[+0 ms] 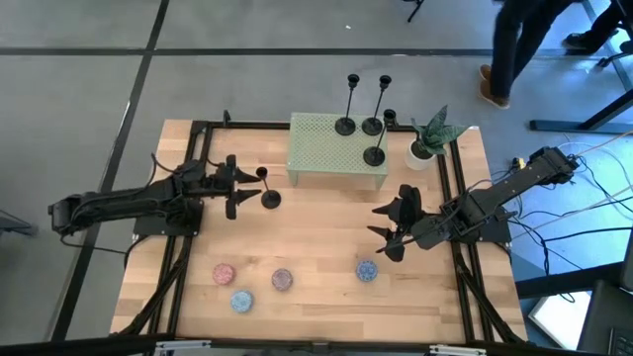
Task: Pick & Place candle stick holders
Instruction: Align the black candle holder with the black candle holder on the shelf
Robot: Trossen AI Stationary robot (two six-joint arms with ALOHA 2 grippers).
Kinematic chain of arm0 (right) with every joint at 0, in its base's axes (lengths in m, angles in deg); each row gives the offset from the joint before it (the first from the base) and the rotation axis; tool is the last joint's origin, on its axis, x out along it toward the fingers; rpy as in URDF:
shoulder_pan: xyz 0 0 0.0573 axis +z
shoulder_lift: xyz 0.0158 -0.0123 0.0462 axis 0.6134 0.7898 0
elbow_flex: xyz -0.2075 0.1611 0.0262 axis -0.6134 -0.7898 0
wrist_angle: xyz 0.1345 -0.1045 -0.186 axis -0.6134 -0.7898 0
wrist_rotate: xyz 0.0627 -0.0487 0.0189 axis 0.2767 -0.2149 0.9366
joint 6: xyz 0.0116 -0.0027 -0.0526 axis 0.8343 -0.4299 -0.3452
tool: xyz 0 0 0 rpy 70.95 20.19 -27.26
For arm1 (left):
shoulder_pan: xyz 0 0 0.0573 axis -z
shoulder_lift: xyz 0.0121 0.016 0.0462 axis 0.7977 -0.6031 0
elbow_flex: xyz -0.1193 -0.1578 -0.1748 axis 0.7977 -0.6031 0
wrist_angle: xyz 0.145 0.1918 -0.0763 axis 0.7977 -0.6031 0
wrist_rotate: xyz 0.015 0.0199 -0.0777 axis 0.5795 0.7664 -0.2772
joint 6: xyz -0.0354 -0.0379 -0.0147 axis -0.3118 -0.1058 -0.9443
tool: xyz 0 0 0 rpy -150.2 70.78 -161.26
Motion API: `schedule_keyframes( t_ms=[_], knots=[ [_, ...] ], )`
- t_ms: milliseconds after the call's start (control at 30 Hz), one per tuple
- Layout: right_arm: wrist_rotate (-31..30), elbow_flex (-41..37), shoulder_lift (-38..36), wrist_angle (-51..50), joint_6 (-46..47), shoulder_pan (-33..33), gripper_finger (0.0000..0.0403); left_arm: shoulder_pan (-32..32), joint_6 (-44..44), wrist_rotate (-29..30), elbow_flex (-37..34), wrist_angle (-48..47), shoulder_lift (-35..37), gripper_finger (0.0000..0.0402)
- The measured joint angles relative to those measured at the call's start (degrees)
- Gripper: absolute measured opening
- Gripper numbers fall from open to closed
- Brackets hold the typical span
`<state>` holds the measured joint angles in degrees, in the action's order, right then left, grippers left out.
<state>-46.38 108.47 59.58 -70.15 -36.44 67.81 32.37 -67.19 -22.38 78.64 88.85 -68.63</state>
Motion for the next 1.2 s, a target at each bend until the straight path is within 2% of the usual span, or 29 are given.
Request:
schedule_keyframes(
  t_ms=[133, 333, 633, 867, 1200],
  knots=[
    [0.0, 0.0, 0.0, 0.0, 0.0, -0.9, 0.0225, 1.1, 0.4, 0.9, -0.6, 4.0, -2.2, 0.0171],
    [0.0, 0.0, 0.0, 0.0, -1.5, -2.5, 0.0225, 1.4, 0.4, 6.6, -0.7, 6.0, -5.9, 0.0171],
    [0.0, 0.0, 0.0, 0.0, -1.7, -2.9, 0.0225, 1.4, -0.2, 7.2, -0.7, 12.2, -10.5, 0.0171],
    [0.0, 0.0, 0.0, 0.0, -1.9, -2.9, 0.0225, 1.4, -4.0, 9.3, -0.7, 12.2, -12.9, 0.0171],
    [0.0, 0.0, 0.0, 0.0, -2.8, -2.9, 0.0225, 1.4, -3.7, 9.8, -0.7, 13.2, -15.5, 0.0161]
  ],
)
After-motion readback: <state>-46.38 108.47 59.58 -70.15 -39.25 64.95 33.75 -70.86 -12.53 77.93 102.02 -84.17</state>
